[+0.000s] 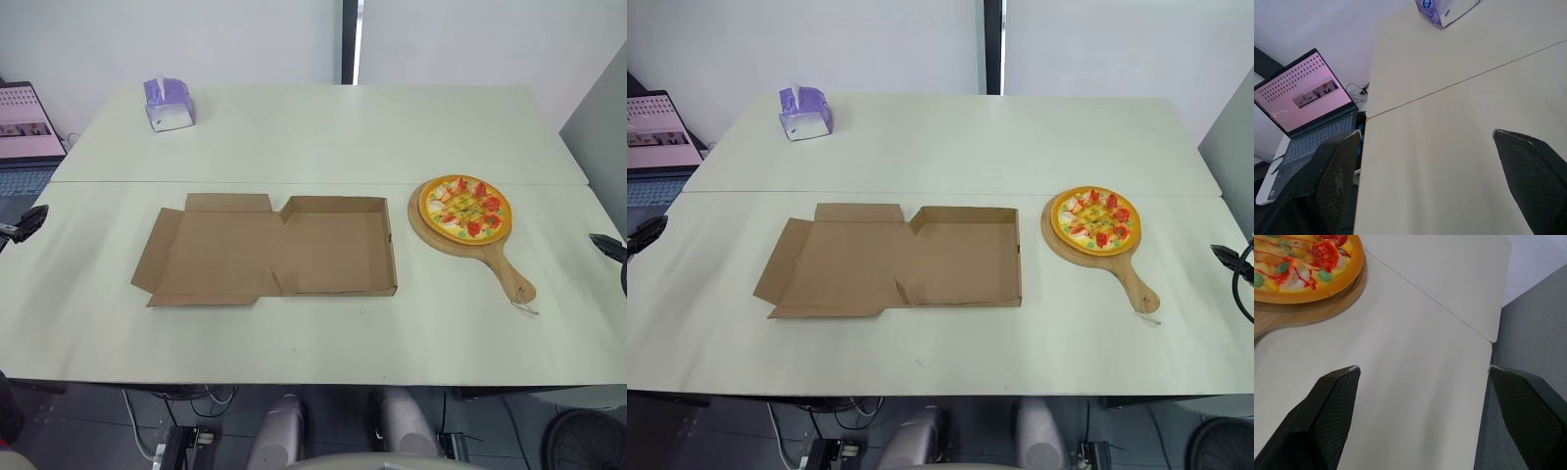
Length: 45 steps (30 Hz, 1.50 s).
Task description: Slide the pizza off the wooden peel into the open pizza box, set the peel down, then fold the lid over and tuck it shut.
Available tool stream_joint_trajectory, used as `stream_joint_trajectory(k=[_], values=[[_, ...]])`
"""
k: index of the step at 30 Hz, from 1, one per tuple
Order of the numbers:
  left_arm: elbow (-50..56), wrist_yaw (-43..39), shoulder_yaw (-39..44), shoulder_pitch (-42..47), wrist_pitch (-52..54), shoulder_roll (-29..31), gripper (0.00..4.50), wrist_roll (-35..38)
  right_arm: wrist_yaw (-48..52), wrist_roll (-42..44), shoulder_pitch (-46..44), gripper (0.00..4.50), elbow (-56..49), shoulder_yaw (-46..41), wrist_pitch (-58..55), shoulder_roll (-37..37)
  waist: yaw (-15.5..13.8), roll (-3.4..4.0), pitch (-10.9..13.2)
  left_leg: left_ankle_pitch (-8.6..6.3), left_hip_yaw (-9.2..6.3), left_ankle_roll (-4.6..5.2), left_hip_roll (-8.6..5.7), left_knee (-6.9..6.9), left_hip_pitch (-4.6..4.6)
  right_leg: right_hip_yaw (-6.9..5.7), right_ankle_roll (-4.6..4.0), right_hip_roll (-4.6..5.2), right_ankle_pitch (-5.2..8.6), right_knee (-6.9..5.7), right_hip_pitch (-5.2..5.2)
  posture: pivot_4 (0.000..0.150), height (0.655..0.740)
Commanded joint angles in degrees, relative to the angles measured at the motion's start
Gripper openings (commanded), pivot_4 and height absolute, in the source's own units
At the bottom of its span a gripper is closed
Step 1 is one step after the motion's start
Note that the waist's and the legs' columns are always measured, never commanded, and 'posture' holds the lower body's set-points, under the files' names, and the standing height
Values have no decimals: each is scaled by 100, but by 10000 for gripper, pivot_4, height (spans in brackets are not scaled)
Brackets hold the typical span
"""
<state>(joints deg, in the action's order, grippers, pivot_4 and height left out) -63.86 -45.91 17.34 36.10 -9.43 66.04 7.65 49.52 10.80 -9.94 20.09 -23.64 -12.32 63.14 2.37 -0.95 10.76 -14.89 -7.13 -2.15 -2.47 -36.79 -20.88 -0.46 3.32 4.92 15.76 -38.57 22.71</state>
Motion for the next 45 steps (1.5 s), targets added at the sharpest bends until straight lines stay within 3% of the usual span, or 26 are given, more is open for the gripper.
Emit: stream_joint_trajectory(k=[1, 8, 11, 15, 20, 25, 29, 35, 45], values=[[-8, -246, 170, 177, 34, 73, 44866, 189, -13, 85, -27, 45000, 2, -226, 75, 55, 0, 0, 0, 0, 0, 0, 0, 0, 0, 0, 0, 0, 0, 0, 0, 1500, 7400], [60, -697, 282, 1007, 475, -19, 44866, 515, 79, 263, 323, 45000, -438, -441, -250, 18, -43, -5, 2, 0, -1, 0, -5, -1, -2, -3, 1, -1, 0, -1, 0, 1500, 7400], [793, -1391, -8, 1395, 938, -404, 44866, 716, 86, 396, 579, 45000, -923, -557, -539, -51, -61, -5, 1, 0, 0, 0, -6, -5, -2, -2, 1, -1, 0, -2, -3, 1500, 7400], [2756, -2054, -531, 1435, 1928, -1291, 44866, 1217, 43, 527, 1041, 45000, -1709, -652, -990, -239, -108, -11, 2, 1, -15, -1, -2, -14, -7, -8, 4, 1, -2, 1, -13, 1500, 7400], [5136, -2218, -1085, 1067, 3361, -2124, 44866, 1994, 48, 643, 1634, 45000, -2504, -822, -1405, -485, -49, -18, 7, 0, -9, -1, 0, -15, -16, 1, -14, 3, -25, 21, -12, 1500, 7400], [7174, -2379, -1588, 559, 4108, -2404, 44866, 2631, 42, 950, 2140, 45000, -3369, -921, -2082, -755, 16, -17, 7, -8, 4, 10, 8, -8, -13, 8, -16, -3, -27, 45, -15, 1500, 7400], [7851, -2384, -1666, 389, 4224, -2442, 44866, 2868, 6, 976, 2304, 45000, -3741, -706, -2284, -852, -24, -18, 7, -9, 4, 12, 6, -13, -10, 8, -14, -13, -26, 52, -23, 1500, 7400], [8455, -2035, -1580, 171, 4566, -2539, 44866, 3260, -620, 764, 1781, 45000, -3638, -192, -2532, -1174, -79, -20, 8, -8, 1, 11, 9, -23, 2, 8, 24, -14, -30, 69, -49, 1500, 7400], [9037, -1371, -1565, -239, 4825, -2744, 44866, 3575, -942, 534, 869, 45000, -2684, 748, -2273, -1683, -98, -19, 8, -8, -3, 12, 5, -15, -8, 6, 0, -7, -50, 90, -46, 1500, 7400]])
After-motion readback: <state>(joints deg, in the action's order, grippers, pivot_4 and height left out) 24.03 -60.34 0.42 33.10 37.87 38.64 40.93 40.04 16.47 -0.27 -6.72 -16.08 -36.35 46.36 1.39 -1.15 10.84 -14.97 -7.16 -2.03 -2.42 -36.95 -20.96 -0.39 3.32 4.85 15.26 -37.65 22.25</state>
